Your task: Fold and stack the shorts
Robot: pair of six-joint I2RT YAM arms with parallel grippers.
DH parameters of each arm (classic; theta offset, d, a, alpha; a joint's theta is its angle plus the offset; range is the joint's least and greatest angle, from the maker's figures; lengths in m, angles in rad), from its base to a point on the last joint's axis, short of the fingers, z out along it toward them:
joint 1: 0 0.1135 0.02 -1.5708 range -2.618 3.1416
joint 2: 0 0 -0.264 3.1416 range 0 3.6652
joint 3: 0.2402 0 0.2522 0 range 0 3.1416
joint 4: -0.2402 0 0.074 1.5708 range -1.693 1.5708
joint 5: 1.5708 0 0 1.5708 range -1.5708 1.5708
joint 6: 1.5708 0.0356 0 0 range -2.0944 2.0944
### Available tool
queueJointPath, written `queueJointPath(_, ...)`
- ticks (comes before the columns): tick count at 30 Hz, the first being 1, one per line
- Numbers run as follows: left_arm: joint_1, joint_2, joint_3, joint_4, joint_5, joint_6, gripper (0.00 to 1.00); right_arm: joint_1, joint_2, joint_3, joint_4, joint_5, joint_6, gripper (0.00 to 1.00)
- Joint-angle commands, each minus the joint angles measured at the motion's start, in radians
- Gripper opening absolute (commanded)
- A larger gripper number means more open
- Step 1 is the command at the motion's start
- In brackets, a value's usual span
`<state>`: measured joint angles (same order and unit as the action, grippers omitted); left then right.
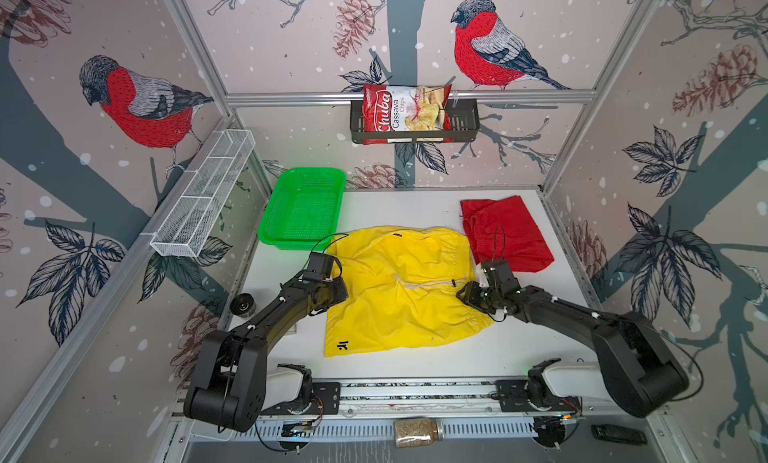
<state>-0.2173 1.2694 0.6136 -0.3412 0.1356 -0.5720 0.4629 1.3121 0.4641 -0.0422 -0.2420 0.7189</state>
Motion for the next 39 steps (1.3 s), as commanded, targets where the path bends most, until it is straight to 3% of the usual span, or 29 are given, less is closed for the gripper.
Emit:
queueJointPath(1,0.002,-0.013,0.016,0.054,0.047,0.005,0.34,0.003,-0.037,-0.079,-0.105,0.023,0.059,0.44)
queueJointPath(6,0.002,0.012,0.094,0.043,0.049,0.037,0.37,-0.013,-0.162,-0.096,-0.203,0.040,0.065,0.46)
queueJointPath(10,0.000,0.027,0.140,0.079,0.087,0.046,0.39,-0.060,-0.244,0.007,-0.210,0.022,0.033,0.52)
queueJointPath(13,0.000,0.030,0.156,0.108,0.099,0.037,0.39,-0.130,-0.225,0.093,-0.147,-0.002,-0.012,0.53)
queueJointPath(17,0.000,0.036,0.158,0.118,0.098,0.041,0.39,-0.238,-0.071,0.252,-0.089,-0.039,-0.117,0.53)
queueJointPath(21,-0.001,0.039,0.159,0.118,0.101,0.045,0.39,-0.268,0.175,0.462,-0.114,-0.057,-0.230,0.53)
queueJointPath(29,-0.001,0.041,0.153,0.176,0.088,0.068,0.39,-0.326,0.544,0.673,-0.009,-0.144,-0.257,0.52)
queueJointPath(34,0.000,0.082,0.180,0.174,0.029,0.105,0.40,-0.374,0.670,0.737,-0.025,-0.122,-0.277,0.51)
queueJointPath(39,0.000,0.144,0.241,0.160,0.017,0.138,0.42,-0.425,0.669,0.745,-0.030,-0.146,-0.269,0.51)
